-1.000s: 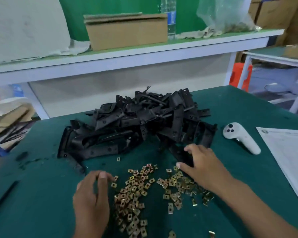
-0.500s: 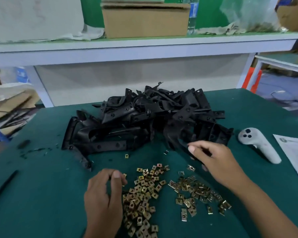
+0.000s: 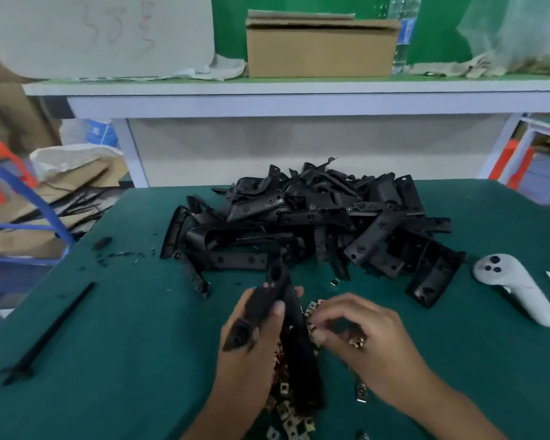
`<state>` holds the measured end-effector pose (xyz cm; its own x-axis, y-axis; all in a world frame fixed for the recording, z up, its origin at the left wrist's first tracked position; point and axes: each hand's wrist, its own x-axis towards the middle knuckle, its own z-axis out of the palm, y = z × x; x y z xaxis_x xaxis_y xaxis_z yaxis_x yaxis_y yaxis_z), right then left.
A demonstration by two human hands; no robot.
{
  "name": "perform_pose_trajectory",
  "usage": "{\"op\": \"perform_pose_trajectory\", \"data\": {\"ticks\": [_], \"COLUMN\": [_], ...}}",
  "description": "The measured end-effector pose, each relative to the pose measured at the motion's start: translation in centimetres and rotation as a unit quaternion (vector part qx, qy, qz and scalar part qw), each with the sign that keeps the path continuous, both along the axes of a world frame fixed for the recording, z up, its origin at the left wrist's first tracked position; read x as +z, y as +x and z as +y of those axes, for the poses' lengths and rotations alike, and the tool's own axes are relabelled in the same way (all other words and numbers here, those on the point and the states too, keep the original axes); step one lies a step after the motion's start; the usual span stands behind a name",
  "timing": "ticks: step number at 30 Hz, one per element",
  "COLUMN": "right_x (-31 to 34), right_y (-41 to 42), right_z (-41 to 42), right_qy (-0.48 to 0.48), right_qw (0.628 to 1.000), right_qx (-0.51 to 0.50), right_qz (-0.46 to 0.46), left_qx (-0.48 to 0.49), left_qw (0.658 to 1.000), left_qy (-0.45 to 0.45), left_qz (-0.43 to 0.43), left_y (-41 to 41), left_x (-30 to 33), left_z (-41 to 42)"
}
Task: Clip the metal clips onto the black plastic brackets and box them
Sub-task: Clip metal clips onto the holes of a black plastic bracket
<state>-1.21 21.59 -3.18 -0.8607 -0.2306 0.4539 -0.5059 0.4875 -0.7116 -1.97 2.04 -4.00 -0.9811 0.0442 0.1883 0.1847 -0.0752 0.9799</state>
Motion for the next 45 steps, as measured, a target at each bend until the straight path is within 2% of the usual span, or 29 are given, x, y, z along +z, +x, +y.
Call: {"op": "perform_pose_trajectory", "data": {"ticks": [2,5,7,11,14,16,19,21,23,26,30,36,41,45], "right_x": [0.4,-0.5,-1.4,-1.9,-2.0,-1.8,-1.3,-0.8,-0.5,-0.2,-0.2,0.0,-0.1,0.4], "right_y": [-0.2,-0.7,-0.9,-1.3,-1.4,-1.2,-1.1,-1.2,-1.2,-1.2,-1.4,-1.7,-1.9,-1.8], "right_z": [1.0,2.3,2.6,2.0,1.6,1.6,1.4,1.3,1.4,1.6,1.7,1.7,2.1,2.1], "right_qy": [0.0,0.205,0.295,0.315,0.325,0.266,0.04,-0.098,-0.171,-0.186,-0.214,-0.293,-0.312,-0.352], "right_qw": [0.999,0.977,0.954,0.949,0.945,0.964,0.989,0.973,0.954,0.943,0.932,0.904,0.901,0.883], "right_qx": [-0.006,-0.024,-0.006,-0.004,-0.015,-0.011,-0.007,0.014,0.019,0.004,-0.003,0.012,0.023,0.036], "right_qz": [-0.046,-0.055,-0.055,-0.023,0.016,-0.025,-0.142,-0.21,-0.247,-0.274,-0.293,-0.311,-0.301,-0.306], "left_qx": [0.027,0.03,-0.008,-0.067,-0.104,-0.131,-0.142,-0.153,-0.174,-0.195,-0.194,-0.228,-0.267,-0.334], "left_qw": [0.998,0.994,0.993,0.983,0.979,0.977,0.981,0.98,0.976,0.971,0.97,0.96,0.931,0.908], "left_qy": [0.02,0.037,0.05,0.103,0.084,0.067,0.001,-0.037,-0.062,-0.082,-0.064,0.062,0.154,0.131], "left_qz": [-0.05,-0.098,-0.11,-0.139,-0.151,-0.152,-0.134,-0.125,-0.116,-0.115,-0.133,-0.151,-0.194,-0.216], "left_y": [-0.3,-0.6,-0.5,-0.7,-0.6,-0.4,-0.3,-0.2,-0.1,-0.2,-0.3,0.3,0.7,0.8], "left_x": [0.1,0.6,1.0,1.3,1.3,1.1,0.4,-0.1,-0.5,-0.9,-0.7,0.3,0.6,0.8], "left_z": [-0.5,-1.5,-1.6,-1.6,-1.3,-1.1,-1.0,-0.9,-0.6,-0.5,-0.7,-0.1,0.0,-0.2]}}
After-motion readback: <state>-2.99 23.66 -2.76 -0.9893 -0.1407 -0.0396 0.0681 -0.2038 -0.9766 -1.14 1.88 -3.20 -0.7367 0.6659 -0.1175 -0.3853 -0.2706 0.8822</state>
